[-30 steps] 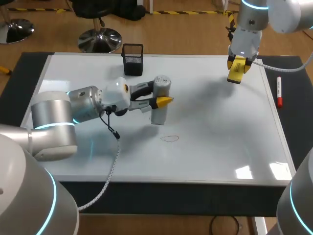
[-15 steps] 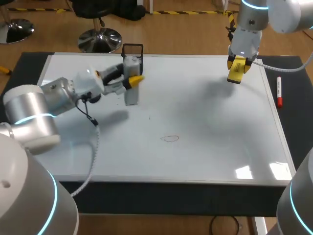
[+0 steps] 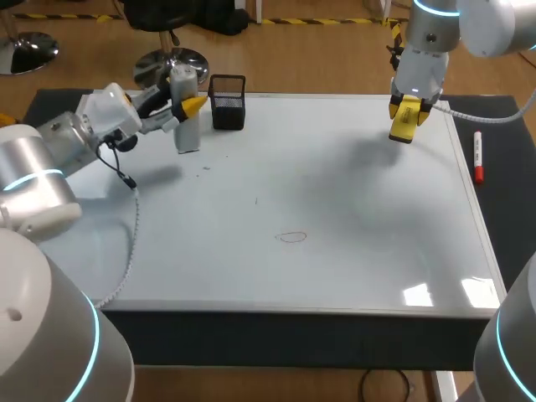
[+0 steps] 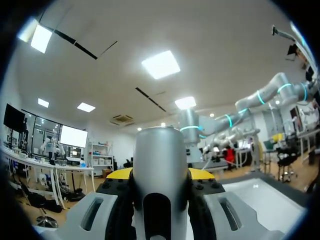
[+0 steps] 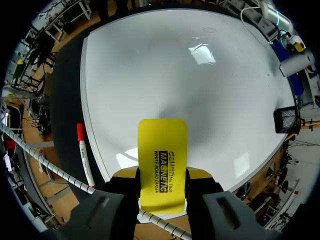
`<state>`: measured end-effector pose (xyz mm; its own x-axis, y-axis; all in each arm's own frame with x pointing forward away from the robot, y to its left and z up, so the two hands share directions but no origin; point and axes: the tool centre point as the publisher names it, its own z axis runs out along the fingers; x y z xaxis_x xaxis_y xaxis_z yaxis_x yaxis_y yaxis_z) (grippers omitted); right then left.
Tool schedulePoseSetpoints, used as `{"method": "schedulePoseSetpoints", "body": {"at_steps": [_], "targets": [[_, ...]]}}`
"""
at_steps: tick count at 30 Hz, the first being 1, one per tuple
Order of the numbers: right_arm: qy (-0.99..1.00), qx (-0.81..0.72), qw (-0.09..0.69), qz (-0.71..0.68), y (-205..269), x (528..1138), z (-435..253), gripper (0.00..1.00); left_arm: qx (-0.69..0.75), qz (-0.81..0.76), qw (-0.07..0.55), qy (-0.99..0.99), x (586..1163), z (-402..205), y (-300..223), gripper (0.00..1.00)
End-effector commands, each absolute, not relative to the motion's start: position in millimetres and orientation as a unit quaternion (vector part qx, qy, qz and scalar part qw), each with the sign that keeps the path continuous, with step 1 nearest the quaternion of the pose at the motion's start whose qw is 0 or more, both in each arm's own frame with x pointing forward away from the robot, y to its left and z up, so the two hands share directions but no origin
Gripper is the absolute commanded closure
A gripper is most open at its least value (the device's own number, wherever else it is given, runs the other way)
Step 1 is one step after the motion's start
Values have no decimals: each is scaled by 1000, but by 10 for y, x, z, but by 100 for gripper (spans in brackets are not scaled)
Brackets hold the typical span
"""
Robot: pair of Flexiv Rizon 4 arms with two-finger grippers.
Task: Pick up the inspection probe, press it on each red-marked spot on the whiteboard one by one, put down the probe, pick up the eraser, and wipe off all the red marks.
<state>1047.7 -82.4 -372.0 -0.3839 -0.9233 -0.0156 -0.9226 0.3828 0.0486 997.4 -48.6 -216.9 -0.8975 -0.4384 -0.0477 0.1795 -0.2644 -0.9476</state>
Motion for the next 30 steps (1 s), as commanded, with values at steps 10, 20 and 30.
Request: {"method": "schedulePoseSetpoints", "body": {"at_steps": [10,20,30], "targets": [[-831,556,9,-24,-829,10491,-3712,100,-119,-784,193,578,10316,-2218,-307,100],[-831,556,9,-24,-829,10491,-3712,100,-119,-785,190,578,10386,-2181,-256,100],[-831,556,9,-24,-829,10491,-3712,100,-119,-785,190,578,10386,-2181,-256,100]]}}
